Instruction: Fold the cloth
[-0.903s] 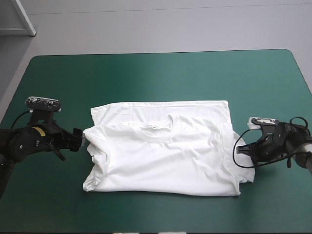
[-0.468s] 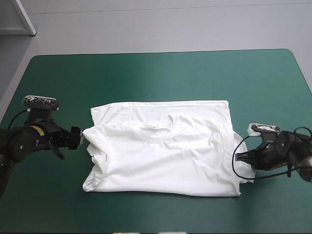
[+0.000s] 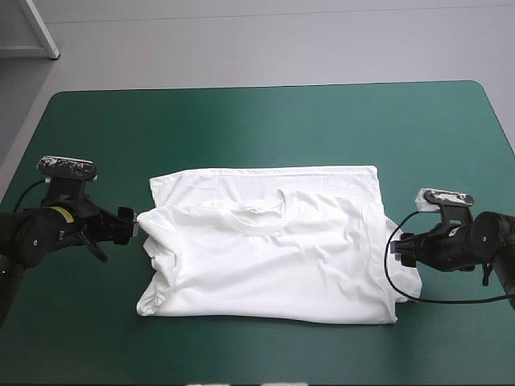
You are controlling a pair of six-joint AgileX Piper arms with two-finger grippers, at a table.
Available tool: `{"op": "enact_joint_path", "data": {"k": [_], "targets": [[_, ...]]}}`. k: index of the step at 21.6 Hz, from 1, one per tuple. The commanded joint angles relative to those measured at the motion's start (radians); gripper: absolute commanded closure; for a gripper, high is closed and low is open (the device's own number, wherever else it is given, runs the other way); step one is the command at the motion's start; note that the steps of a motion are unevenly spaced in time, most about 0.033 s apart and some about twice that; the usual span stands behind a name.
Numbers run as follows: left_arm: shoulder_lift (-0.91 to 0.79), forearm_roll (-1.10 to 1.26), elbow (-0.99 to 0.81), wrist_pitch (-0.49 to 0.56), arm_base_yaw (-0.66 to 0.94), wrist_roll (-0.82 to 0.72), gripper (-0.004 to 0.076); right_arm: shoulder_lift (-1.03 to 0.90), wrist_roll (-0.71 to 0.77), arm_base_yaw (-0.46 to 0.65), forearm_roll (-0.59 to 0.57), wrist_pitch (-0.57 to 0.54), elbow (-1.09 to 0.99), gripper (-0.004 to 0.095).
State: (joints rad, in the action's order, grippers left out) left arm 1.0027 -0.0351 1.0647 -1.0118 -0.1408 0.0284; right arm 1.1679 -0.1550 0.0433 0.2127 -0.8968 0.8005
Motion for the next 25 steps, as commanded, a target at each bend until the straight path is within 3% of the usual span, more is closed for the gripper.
{"op": "enact_joint_path", "data": {"k": [1,9,12,14,15,16,20,21,25], "targets": [[-0.014,0.003,0.032,0.049,-0.006,-0.001,0.0018,0.020,0.000,0.000,0.014,0.053,0.036,0.0216],[-0.014,0.003,0.032,0.049,-0.006,-0.001,0.0018,0.213,0.006,-0.002,-0.027,0.129,0.036,0.0234],[-0.014,0.003,0.032,0.049,-0.006,-0.001,0.0018,0.261,0.101,-0.079,-0.110,0.131,0.036,0.0243],[-0.014,0.003,0.032,0.049,-0.006,-0.001,0.0018,0.278,0.212,-0.153,-0.220,0.134,0.032,0.0331],[-0.014,-0.001,0.032,0.049,-0.006,-0.001,0.0018,0.291,0.269,-0.192,-0.282,0.134,0.025,0.0422],[-0.014,-0.001,0.032,0.049,-0.006,-0.001,0.0018,0.301,0.291,-0.212,-0.299,0.134,0.017,0.0476],[-0.014,-0.001,0.032,0.044,-0.006,-0.001,0.0018,0.329,0.305,-0.232,-0.296,0.197,-0.036,0.0877],[-0.014,-0.001,0.032,0.044,-0.006,-0.001,0.0018,0.326,0.305,-0.232,-0.306,0.197,-0.037,0.0920],[-0.014,-0.001,0.032,0.037,-0.006,-0.001,0.0018,0.278,0.339,-0.232,-0.348,0.190,-0.037,0.0926]]}}
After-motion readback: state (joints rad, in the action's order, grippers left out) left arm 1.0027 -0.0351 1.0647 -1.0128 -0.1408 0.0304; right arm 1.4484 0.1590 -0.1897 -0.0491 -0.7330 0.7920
